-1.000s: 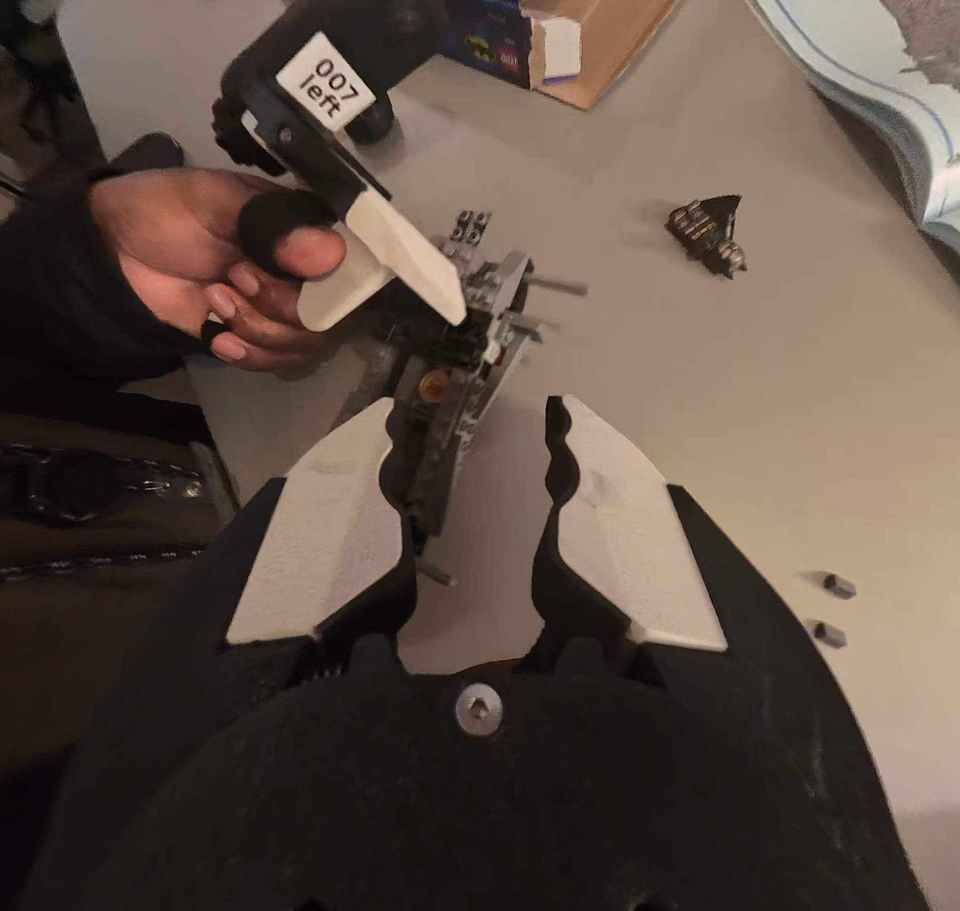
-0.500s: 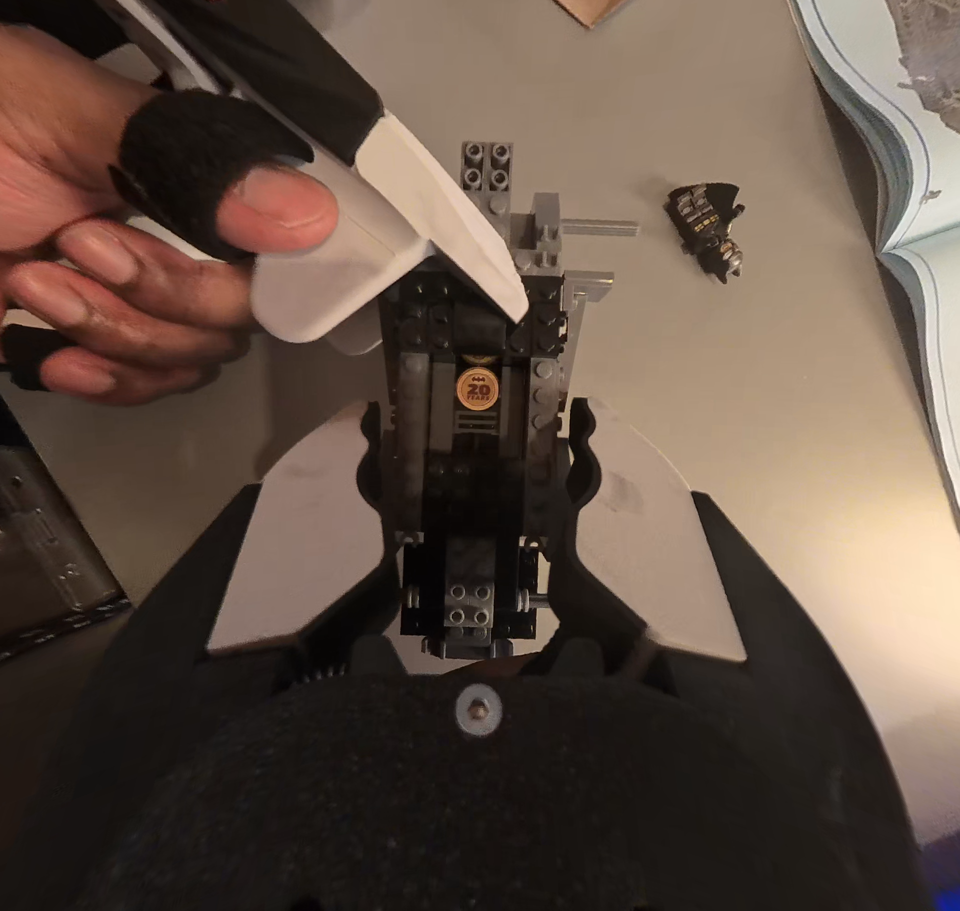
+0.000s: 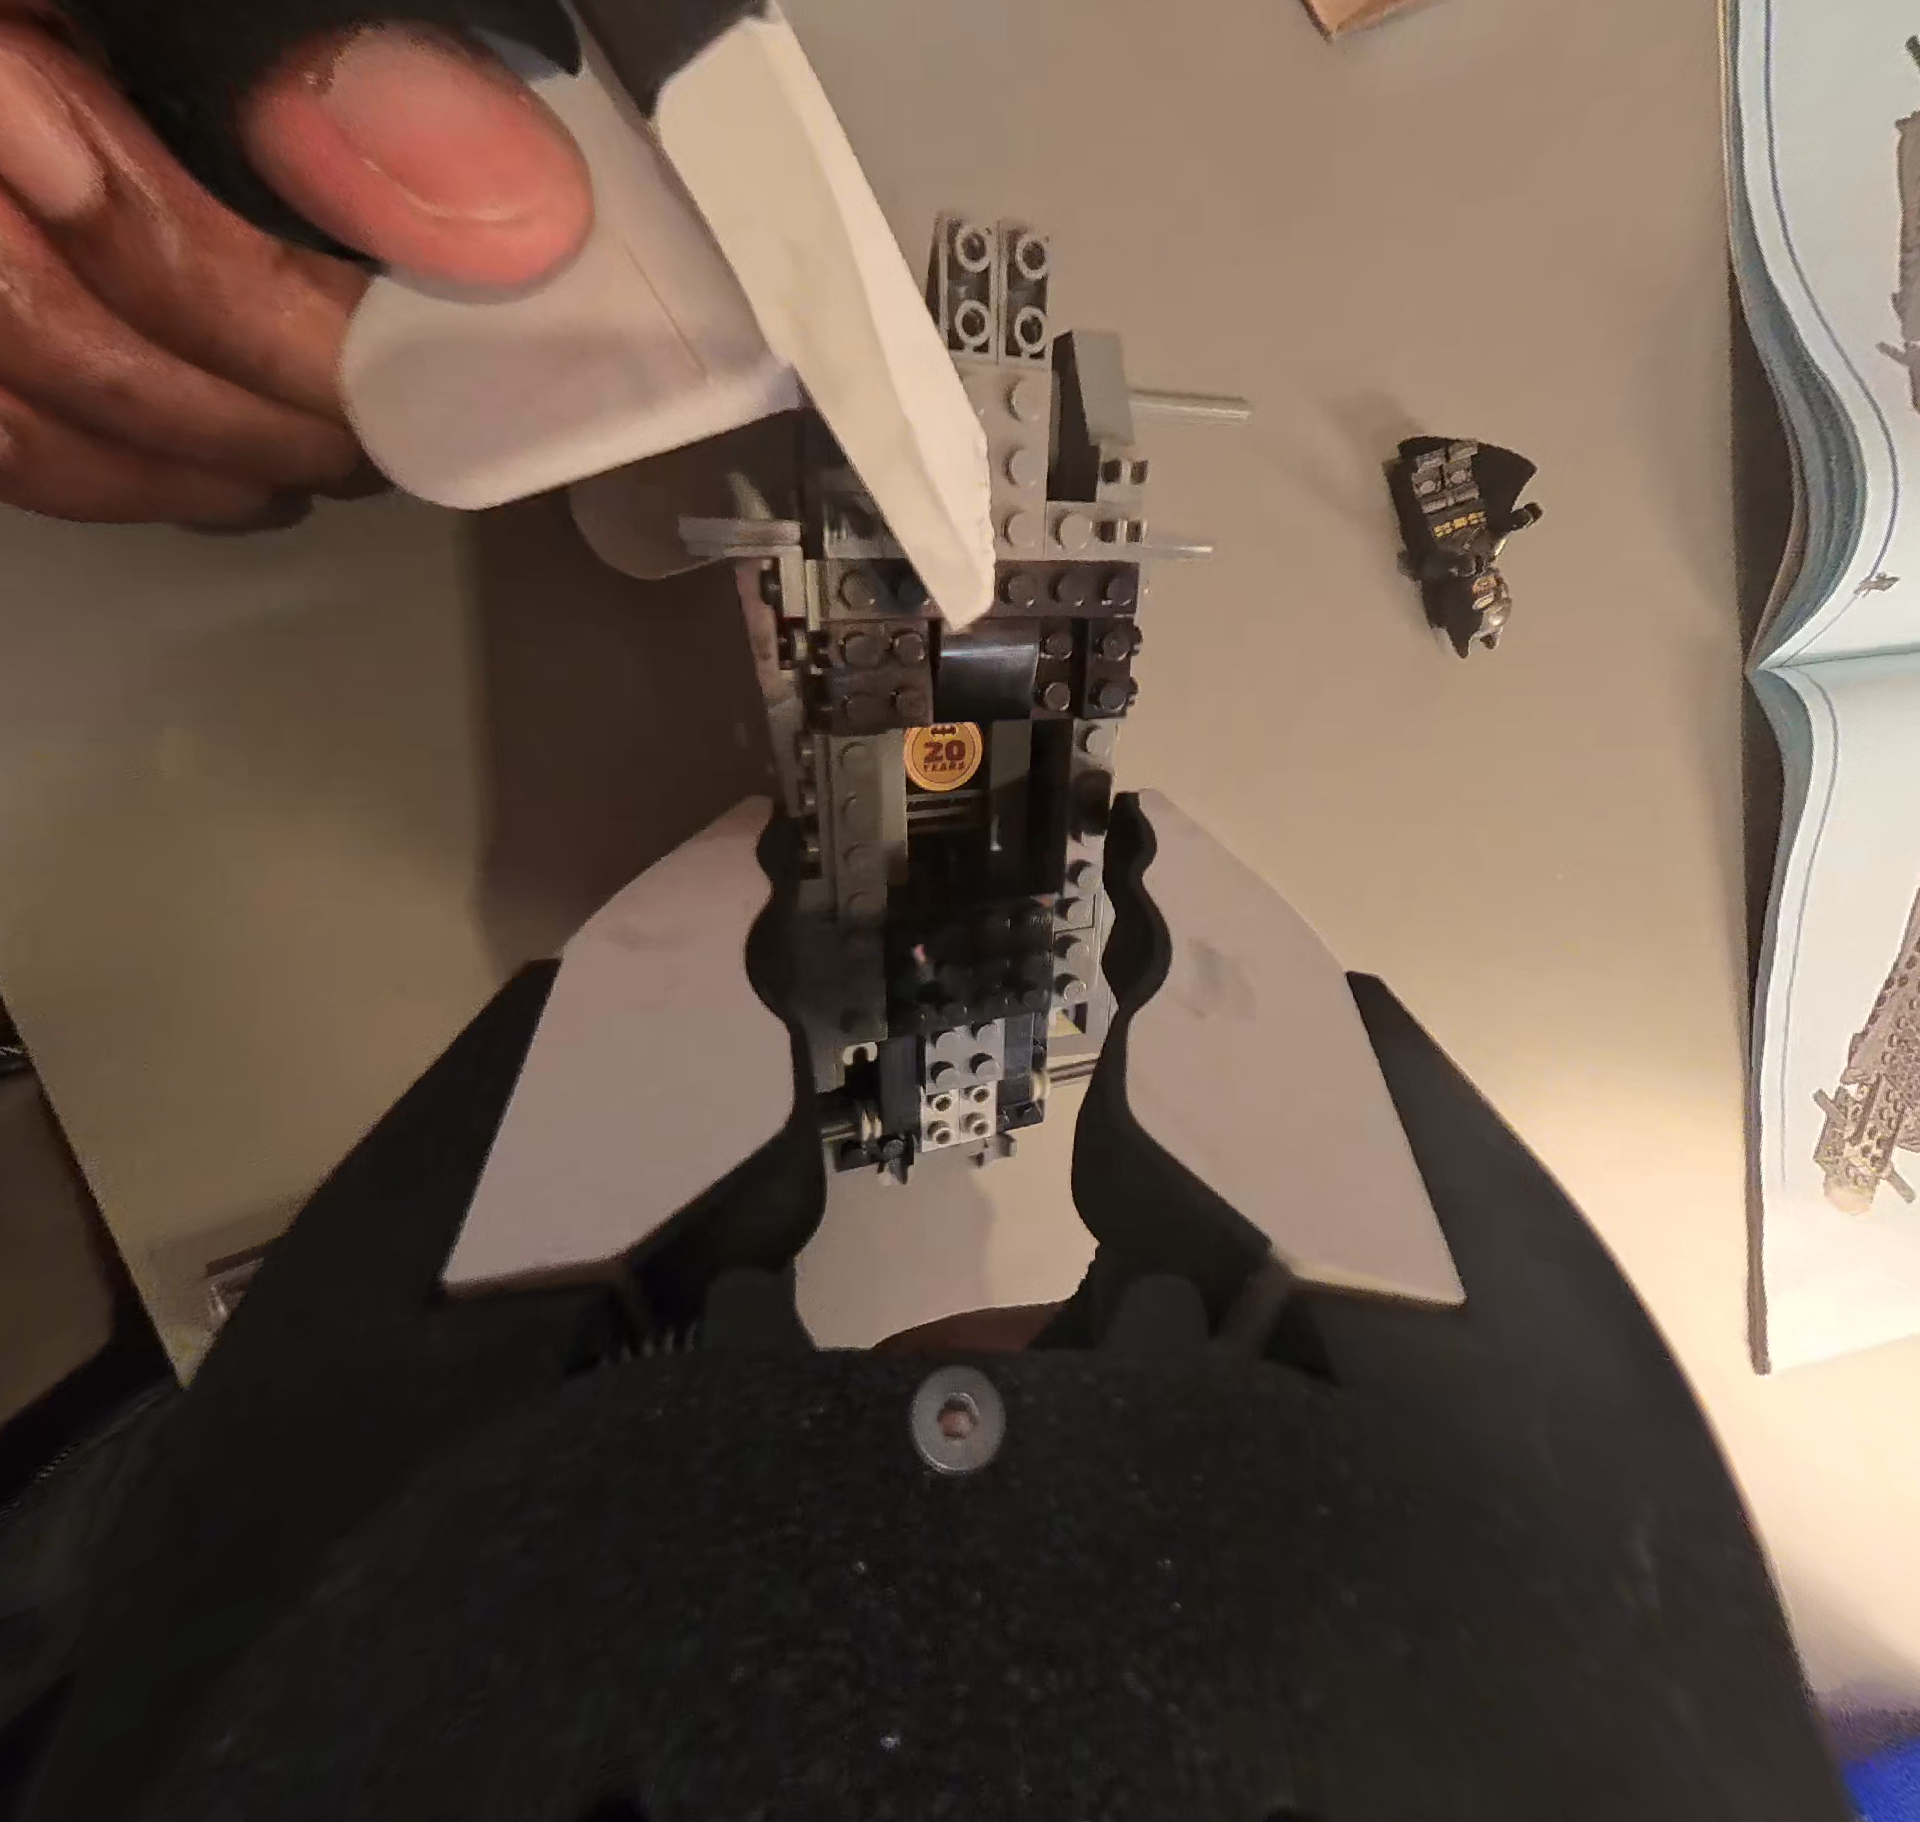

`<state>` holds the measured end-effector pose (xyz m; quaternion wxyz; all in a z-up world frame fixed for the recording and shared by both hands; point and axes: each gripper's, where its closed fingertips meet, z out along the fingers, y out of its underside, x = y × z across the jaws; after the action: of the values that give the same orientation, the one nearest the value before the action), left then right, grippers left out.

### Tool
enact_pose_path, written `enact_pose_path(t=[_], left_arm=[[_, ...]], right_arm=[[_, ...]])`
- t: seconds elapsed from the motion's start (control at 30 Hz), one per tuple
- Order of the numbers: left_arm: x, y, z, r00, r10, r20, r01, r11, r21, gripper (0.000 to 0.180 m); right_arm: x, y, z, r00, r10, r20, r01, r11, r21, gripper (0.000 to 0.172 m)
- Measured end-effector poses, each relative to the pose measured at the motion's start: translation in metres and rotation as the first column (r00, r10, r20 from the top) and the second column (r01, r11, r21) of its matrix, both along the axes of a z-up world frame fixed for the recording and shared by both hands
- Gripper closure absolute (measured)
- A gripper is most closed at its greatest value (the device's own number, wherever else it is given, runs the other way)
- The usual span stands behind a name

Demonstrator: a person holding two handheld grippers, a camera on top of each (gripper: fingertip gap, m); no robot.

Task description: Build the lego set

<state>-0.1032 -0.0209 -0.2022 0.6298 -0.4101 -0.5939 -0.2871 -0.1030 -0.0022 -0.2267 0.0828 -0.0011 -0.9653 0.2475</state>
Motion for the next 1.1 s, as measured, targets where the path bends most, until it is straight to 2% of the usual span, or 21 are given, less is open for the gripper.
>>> enact_pose_path(t=[0.1,0.2,0.37,0.47,0.57,0.67,0.8,1.03,1.1], left_arm=[[-0.002,-0.003,-0.003,0.999,0.025,0.023,-0.025,1.000,0.001,0.141],[-0.006,-0.006,-0.002,0.997,0.047,0.061,-0.052,0.996,0.077,0.142],[-0.011,-0.013,0.000,0.993,0.079,0.086,-0.091,0.986,0.141,0.142],[-0.012,-0.018,0.001,0.992,0.088,0.088,-0.101,0.984,0.147,0.143],[-0.014,-0.024,0.000,0.990,0.109,0.094,-0.122,0.981,0.148,0.144],[-0.016,-0.025,-0.001,0.987,0.127,0.099,-0.141,0.980,0.141,0.144],[-0.018,-0.024,0.000,0.983,0.145,0.114,-0.161,0.975,0.150,0.144],[-0.017,-0.024,-0.001,0.978,0.165,0.125,-0.183,0.972,0.146,0.144],[-0.015,-0.024,-0.001,0.979,0.164,0.120,-0.181,0.972,0.147,0.144]], right_arm=[[-0.004,-0.002,0.001,1.000,-0.002,-0.029,0.002,1.000,-0.004,0.115],[-0.007,-0.003,0.007,0.999,-0.011,-0.047,0.010,1.000,-0.029,0.115],[-0.008,0.006,0.039,0.993,-0.034,-0.115,0.017,0.990,-0.140,0.116],[0.013,0.026,0.052,0.994,0.025,-0.103,-0.044,0.981,-0.188,0.117],[0.047,0.052,0.035,0.991,0.132,-0.039,-0.136,0.978,-0.157,0.116],[0.083,0.078,0.001,0.972,0.234,0.026,-0.233,0.971,-0.054,0.115],[0.108,0.091,-0.027,0.962,0.266,0.058,-0.268,0.963,0.027,0.114],[0.118,0.085,-0.021,0.970,0.216,0.110,-0.212,0.976,-0.043,0.113],[0.123,0.079,-0.018,0.968,0.229,0.099,-0.223,0.972,-0.073,0.119]])
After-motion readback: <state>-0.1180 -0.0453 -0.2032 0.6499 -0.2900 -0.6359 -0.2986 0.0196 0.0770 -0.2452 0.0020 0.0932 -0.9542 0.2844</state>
